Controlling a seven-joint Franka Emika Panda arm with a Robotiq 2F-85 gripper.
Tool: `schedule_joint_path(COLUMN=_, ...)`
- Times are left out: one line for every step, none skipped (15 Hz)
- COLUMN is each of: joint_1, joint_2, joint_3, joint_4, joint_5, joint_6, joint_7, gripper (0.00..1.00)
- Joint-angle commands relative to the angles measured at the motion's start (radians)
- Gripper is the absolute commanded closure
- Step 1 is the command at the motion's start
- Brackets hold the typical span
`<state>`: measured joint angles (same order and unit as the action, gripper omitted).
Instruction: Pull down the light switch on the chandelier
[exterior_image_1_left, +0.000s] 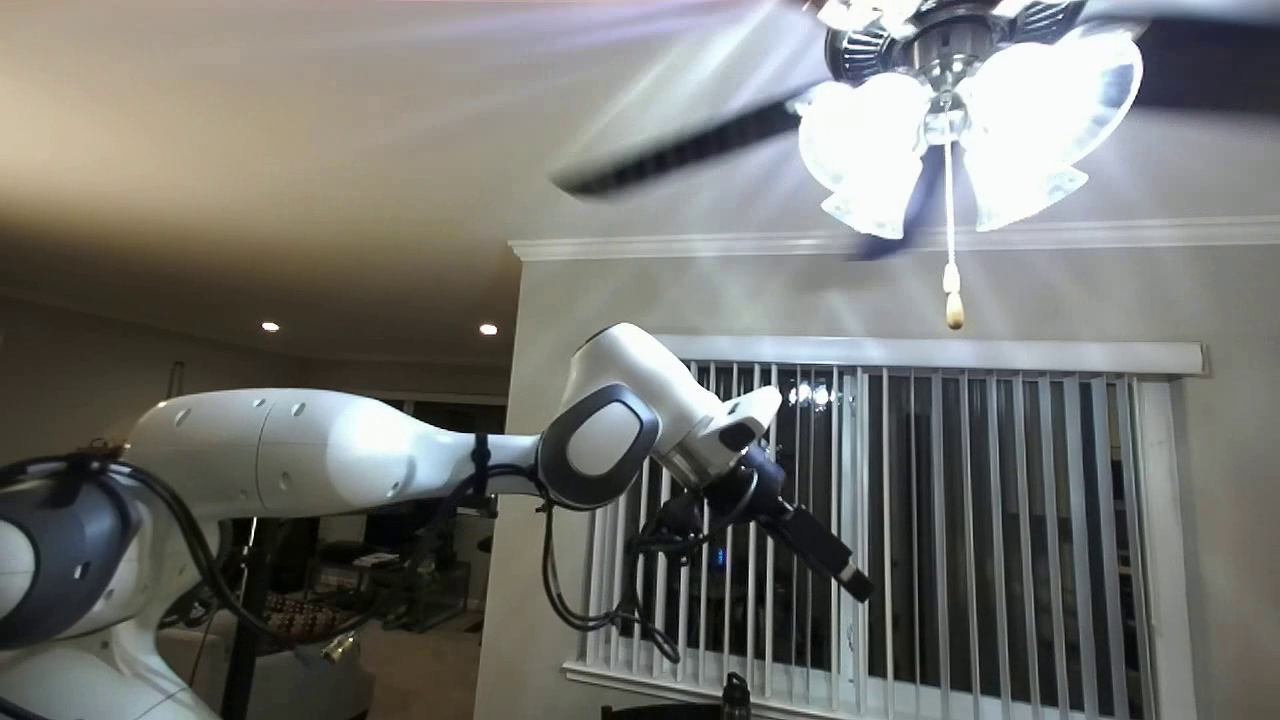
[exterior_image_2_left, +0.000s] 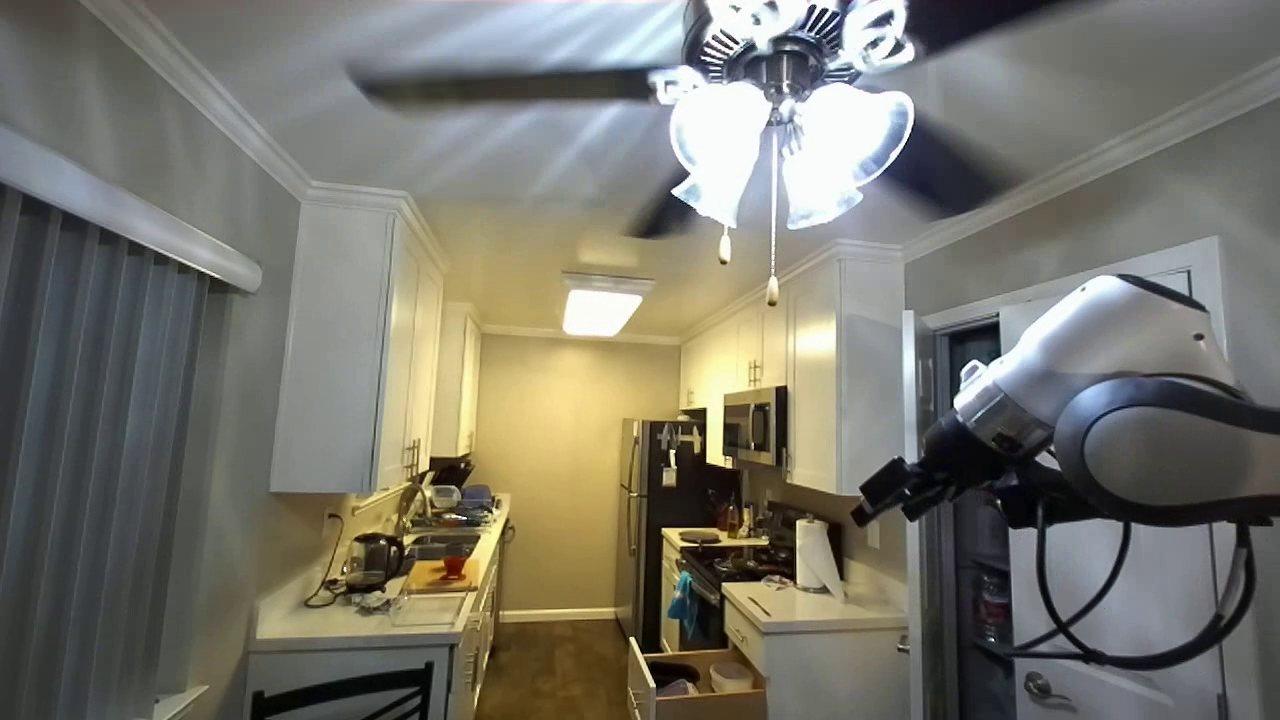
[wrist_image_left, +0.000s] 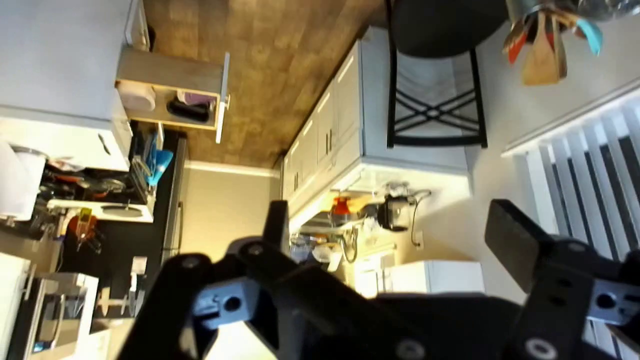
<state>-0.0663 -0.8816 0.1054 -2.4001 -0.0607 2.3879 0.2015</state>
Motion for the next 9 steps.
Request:
schedule_joint_path(joint_1=-0.061, joint_2=0.067, joint_3=0.037, joint_4=0.041, joint_5=0.007, joint_6=0.209, joint_7=0.101, gripper=0.0)
schedule_joint_path(joint_1=-0.078, joint_2=0.074, joint_3=0.046, joint_4=0.042, joint_5=0.006, joint_6=0.275, joint_7=0.122, gripper=0.0)
schedule_joint_path(joint_1=-0.097, joint_2=0.082, joint_3=0.058, joint_4=0.045, joint_5=0.007, joint_6=0.34, joint_7=0.144, gripper=0.0)
schedule_joint_path(joint_1=-0.117, joint_2=0.091, joint_3=0.072, joint_4=0.048, joint_5=0.007, joint_6=0.408, joint_7=0.162, gripper=0.0)
schedule_joint_path(joint_1=-0.136, joint_2=0.1, joint_3=0.087, joint_4=0.051, joint_5=0.006, joint_6=0.476, joint_7=0.173, gripper=0.0)
schedule_joint_path(joint_1=-0.167, joint_2=0.111, joint_3=0.108, joint_4=0.056, joint_5=0.011, joint_6=0.544, joint_7=0.196, gripper=0.0)
schedule_joint_path(joint_1=-0.196, joint_2=0.124, joint_3=0.128, joint_4=0.063, joint_5=0.023, joint_6=0.606, joint_7=0.221, gripper=0.0)
schedule_joint_path(joint_1=-0.148, joint_2=0.085, joint_3=0.094, joint_4=0.036, joint_5=0.026, joint_6=0.516, joint_7=0.155, gripper=0.0)
schedule_joint_path(joint_1=-0.17, joint_2=0.093, joint_3=0.11, joint_4=0.04, joint_5=0.031, joint_6=0.558, joint_7=0.169, gripper=0.0)
